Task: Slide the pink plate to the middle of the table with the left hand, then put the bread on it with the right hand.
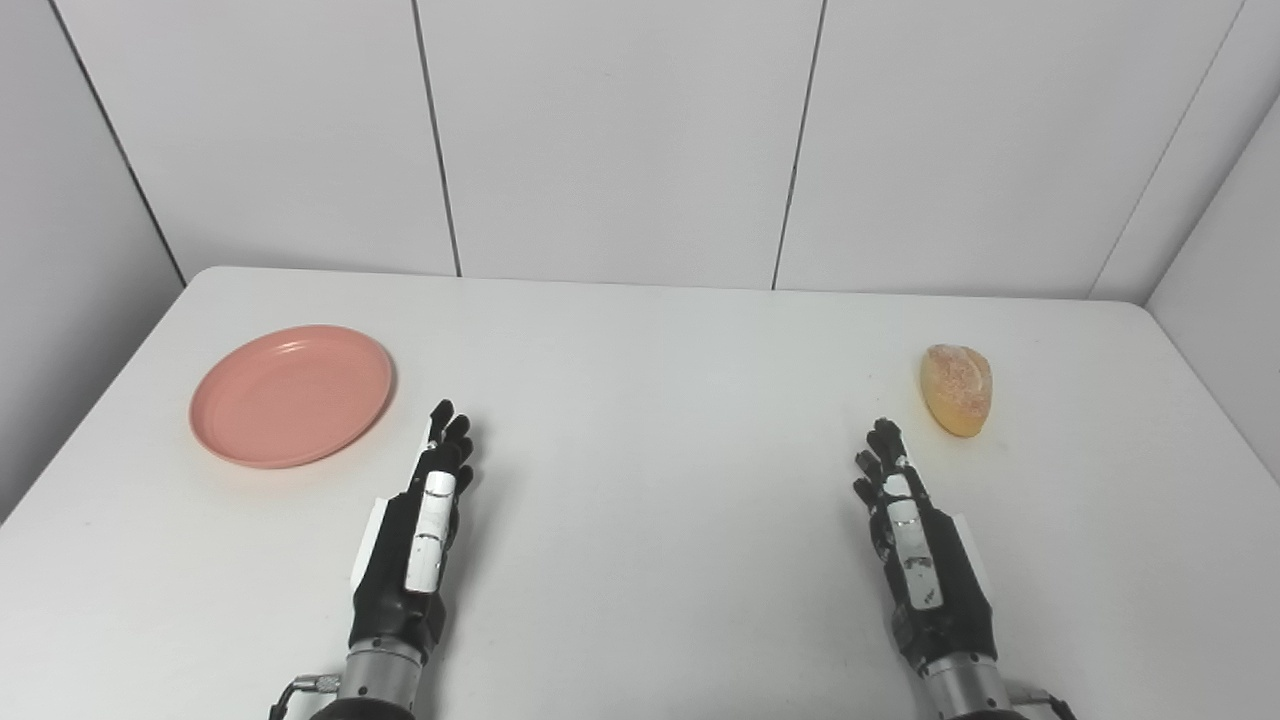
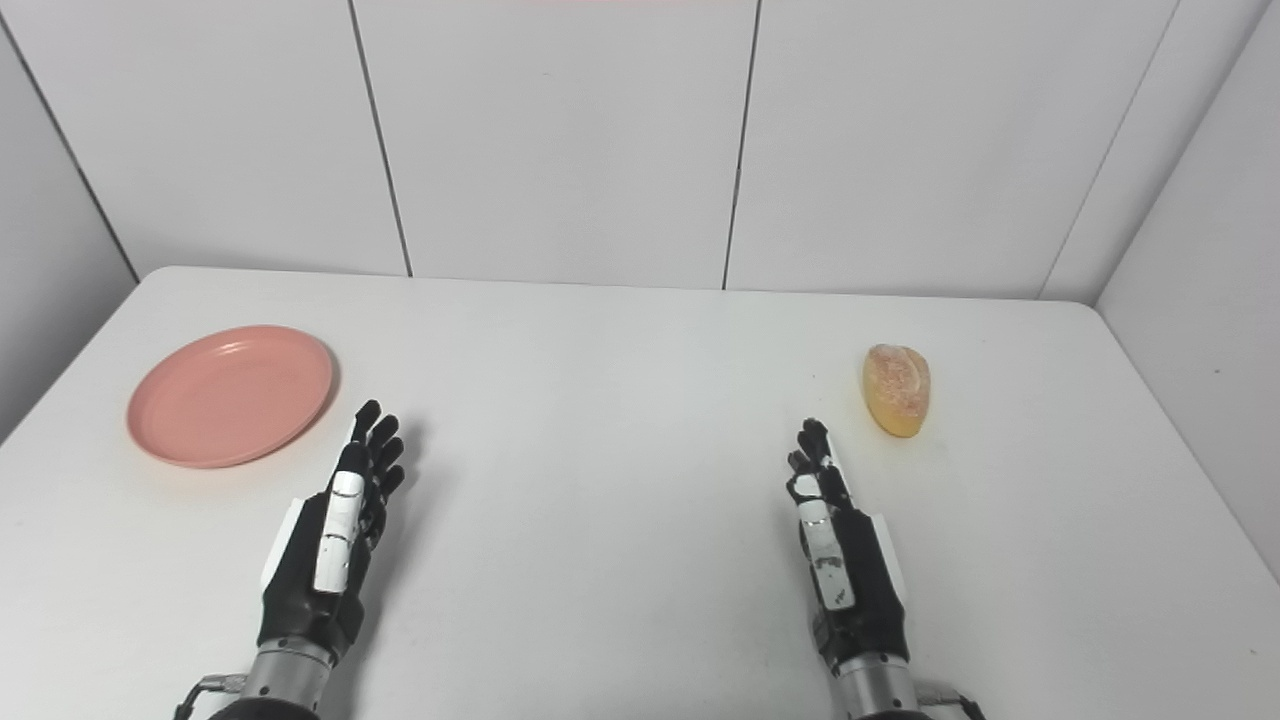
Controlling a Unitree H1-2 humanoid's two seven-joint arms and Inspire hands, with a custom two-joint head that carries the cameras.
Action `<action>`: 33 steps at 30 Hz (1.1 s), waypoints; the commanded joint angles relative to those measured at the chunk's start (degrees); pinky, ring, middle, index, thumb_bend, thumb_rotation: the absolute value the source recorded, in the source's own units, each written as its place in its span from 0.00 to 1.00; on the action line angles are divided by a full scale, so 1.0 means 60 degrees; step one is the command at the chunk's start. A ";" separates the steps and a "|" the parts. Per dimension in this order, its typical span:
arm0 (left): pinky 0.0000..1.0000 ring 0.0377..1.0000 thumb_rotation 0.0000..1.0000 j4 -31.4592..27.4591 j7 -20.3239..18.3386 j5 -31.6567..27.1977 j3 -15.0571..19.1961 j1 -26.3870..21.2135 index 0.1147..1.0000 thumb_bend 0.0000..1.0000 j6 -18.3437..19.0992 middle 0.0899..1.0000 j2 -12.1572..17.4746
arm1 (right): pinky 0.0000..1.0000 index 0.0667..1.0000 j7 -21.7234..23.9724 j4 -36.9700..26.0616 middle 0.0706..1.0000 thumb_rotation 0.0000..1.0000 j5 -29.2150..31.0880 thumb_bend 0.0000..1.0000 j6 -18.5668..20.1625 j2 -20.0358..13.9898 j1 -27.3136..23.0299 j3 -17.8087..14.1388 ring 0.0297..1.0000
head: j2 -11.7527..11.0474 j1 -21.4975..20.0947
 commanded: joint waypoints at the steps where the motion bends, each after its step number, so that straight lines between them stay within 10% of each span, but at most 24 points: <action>1: 1.00 1.00 1.00 -0.0309 -0.0027 -0.0026 0.0000 0.0308 1.00 0.71 -0.0061 1.00 0.0088 | 1.00 0.98 0.0048 -0.0268 1.00 0.90 0.0021 0.79 -0.0035 0.0036 -0.0233 0.0009 0.99 | 0.0000 0.0000; 33: 1.00 1.00 1.00 -0.0076 -0.0419 -0.0096 0.0026 0.0277 1.00 0.68 -0.0109 1.00 0.0190 | 1.00 0.97 -0.0252 0.0093 1.00 0.89 -0.0094 0.78 -0.0554 0.0208 -0.0261 -0.0219 1.00 | -0.0339 0.0142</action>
